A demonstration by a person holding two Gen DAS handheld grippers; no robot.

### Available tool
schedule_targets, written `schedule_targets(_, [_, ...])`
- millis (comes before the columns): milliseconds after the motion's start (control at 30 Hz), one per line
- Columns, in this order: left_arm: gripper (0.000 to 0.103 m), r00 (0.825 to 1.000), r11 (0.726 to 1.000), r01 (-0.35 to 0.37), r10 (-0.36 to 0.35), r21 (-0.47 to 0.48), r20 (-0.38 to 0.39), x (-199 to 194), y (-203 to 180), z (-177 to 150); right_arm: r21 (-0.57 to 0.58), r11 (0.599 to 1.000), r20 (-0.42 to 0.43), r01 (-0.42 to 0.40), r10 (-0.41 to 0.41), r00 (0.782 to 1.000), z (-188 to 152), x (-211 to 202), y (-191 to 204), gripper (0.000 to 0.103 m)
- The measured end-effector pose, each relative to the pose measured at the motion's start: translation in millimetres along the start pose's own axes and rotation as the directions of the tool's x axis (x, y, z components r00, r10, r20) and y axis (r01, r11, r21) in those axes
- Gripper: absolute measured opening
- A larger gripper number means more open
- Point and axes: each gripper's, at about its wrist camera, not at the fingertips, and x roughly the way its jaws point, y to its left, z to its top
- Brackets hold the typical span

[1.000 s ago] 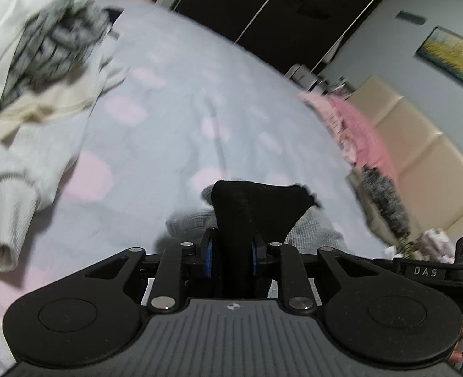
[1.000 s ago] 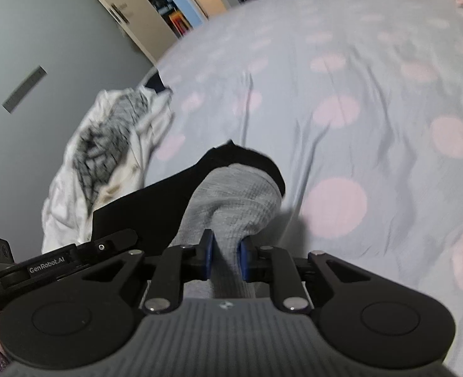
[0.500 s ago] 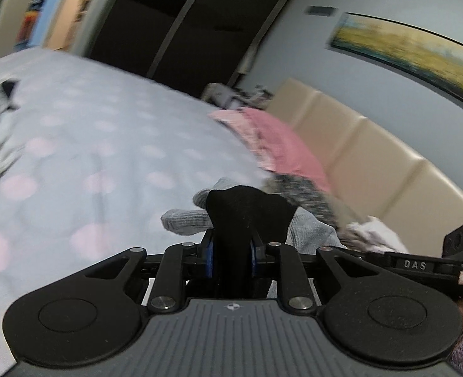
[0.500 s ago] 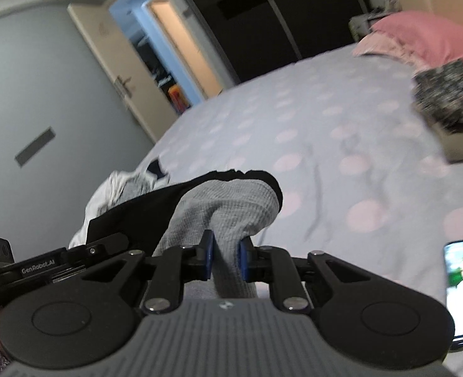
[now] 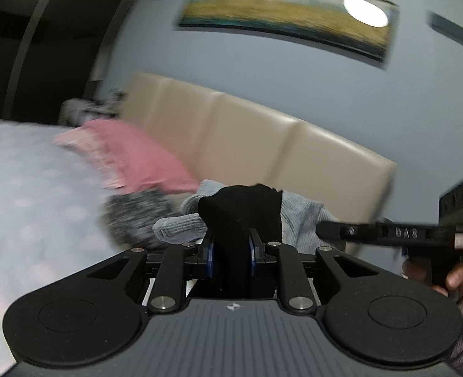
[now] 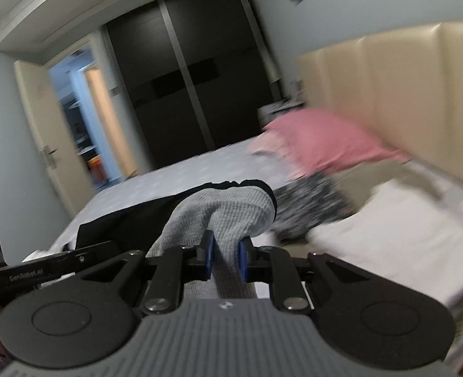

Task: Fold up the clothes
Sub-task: 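Lift the folded shirt with both grippers and carry it toward the clothes stack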

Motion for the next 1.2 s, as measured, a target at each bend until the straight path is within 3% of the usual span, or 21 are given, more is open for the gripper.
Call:
schedule_targets(233, [0.015,0.979,0.965,0.196,-0.183,0.173,-0.089,86.3,-77.0,14.1,-0.023,0.975,0.067,0.22,-0.218,0.974,41.5,-55.7,-76.0,0.018])
schedule_targets(433, [0.015,0.954,0.937,0.291,-0.269,0.191,-0.136,156.9,-105.8,9.5,-0.098,0.922,0.051,0.374,-0.371,0.927,76.7,-61.6,-124.5,0.018])
schedule_targets(600, [0.014,0.96,0.946,0.252,-0.216,0.206,-0.18,211.2,-86.8,-0.9,-0.157,0.9,-0.017,0.407,-0.414,0.91,89.3,-18.6,-164.9,0.018])
schedule_targets(833, [0.014,0.965,0.962,0.167,-0.114,0.218,-0.236,264.2,-31.9,-8.1,-0.185,0.919,-0.1,0.35,-0.371,0.923,80.7,94.9,-197.6,0.018])
schedule_targets(933, [0.014,0.952,0.97,0.154,-0.093,0.191,-0.293,286.5,-12.6,-21.3,-0.185,0.928,-0.148,0.323,-0.352,0.924,70.5,138.5,-206.6,0.018])
schedule_targets(1100, [0.014,0.929,0.98,0.144,-0.086,0.14,-0.36,312.3,12.1,-42.4,-0.203,0.924,-0.262,0.324,-0.37,0.892,52.0,190.8,-222.5,0.018])
schedule_targets(1200, [0.014,0.921,0.985,0.15,-0.107,0.088,-0.375,317.3,25.6,-43.4,-0.188,0.926,-0.292,0.327,-0.371,0.882,49.0,199.3,-228.8,0.019])
